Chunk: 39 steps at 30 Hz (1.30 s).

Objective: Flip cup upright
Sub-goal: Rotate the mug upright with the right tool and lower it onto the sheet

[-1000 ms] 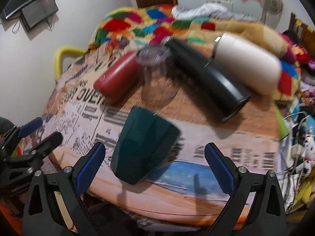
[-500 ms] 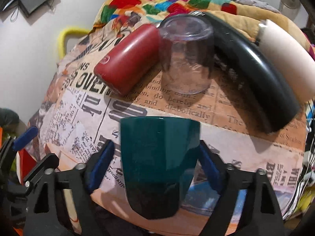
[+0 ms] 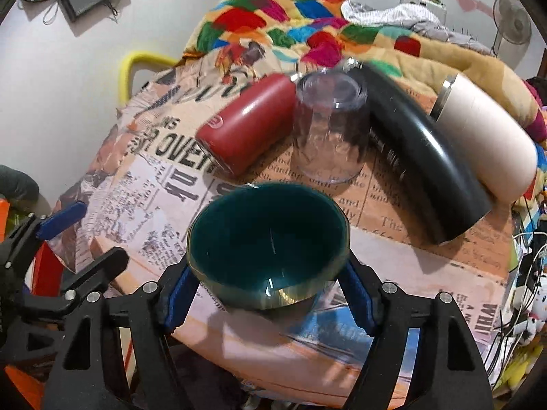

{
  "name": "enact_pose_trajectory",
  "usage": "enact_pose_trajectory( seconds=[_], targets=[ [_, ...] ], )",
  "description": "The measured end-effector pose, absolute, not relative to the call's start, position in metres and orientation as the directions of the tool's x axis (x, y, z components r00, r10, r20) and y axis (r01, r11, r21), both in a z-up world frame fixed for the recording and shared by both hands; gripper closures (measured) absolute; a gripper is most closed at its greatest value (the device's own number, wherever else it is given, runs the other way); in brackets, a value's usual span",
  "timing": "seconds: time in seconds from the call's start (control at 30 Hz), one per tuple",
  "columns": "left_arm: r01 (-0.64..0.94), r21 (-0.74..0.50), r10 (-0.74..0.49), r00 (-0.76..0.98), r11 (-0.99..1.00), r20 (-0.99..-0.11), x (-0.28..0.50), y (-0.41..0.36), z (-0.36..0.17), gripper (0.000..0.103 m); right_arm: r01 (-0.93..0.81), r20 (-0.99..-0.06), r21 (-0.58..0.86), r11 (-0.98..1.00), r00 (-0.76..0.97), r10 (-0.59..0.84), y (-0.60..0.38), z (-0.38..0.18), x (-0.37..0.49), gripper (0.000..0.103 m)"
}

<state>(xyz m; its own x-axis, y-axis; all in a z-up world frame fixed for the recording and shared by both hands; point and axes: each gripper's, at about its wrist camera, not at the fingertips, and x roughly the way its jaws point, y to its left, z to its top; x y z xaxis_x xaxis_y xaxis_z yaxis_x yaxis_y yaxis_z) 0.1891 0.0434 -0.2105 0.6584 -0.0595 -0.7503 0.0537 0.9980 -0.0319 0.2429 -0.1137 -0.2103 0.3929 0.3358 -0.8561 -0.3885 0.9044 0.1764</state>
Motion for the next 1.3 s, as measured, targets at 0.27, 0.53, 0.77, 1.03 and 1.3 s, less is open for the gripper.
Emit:
enact_pose_trajectory(
  seconds=[0.27, 0.53, 0.77, 1.03, 1.3],
  targets=[
    [0.053, -0.021, -0.051, 0.674, 0.998, -0.737, 0.192, 0.04, -0.202, 0.019, -0.384, -0.815, 0.197, 0.902, 0.447, 0.368, -0.113, -0.189, 0.253, 0.031],
    [0.051, -0.028, -0.055, 0.671, 0.998, -0.74, 0.195, 0.042, -0.204, 0.019, -0.388, -0.817, 0.196, 0.901, 0.443, 0.368, -0.108, -0.198, 0.257, 0.031],
    [0.042, -0.036, -0.055, 0.654, 0.998, -0.754, 0.199, 0.045, -0.211, 0.019, -0.404, -0.84, 0.168, 0.899, 0.419, 0.345, -0.103, -0.213, 0.251, 0.031],
    [0.026, -0.036, -0.045, 0.653, 0.999, -0.756, 0.197, 0.047, -0.21, 0.019, -0.431, -0.853, 0.122, 0.894, 0.415, 0.316, -0.099, -0.218, 0.245, 0.03],
    [0.027, -0.039, -0.047, 0.679, 0.999, -0.733, 0.186, 0.046, -0.189, 0.019, -0.446, -0.858, 0.092, 0.89, 0.419, 0.298, -0.097, -0.211, 0.232, 0.028]
  ],
)
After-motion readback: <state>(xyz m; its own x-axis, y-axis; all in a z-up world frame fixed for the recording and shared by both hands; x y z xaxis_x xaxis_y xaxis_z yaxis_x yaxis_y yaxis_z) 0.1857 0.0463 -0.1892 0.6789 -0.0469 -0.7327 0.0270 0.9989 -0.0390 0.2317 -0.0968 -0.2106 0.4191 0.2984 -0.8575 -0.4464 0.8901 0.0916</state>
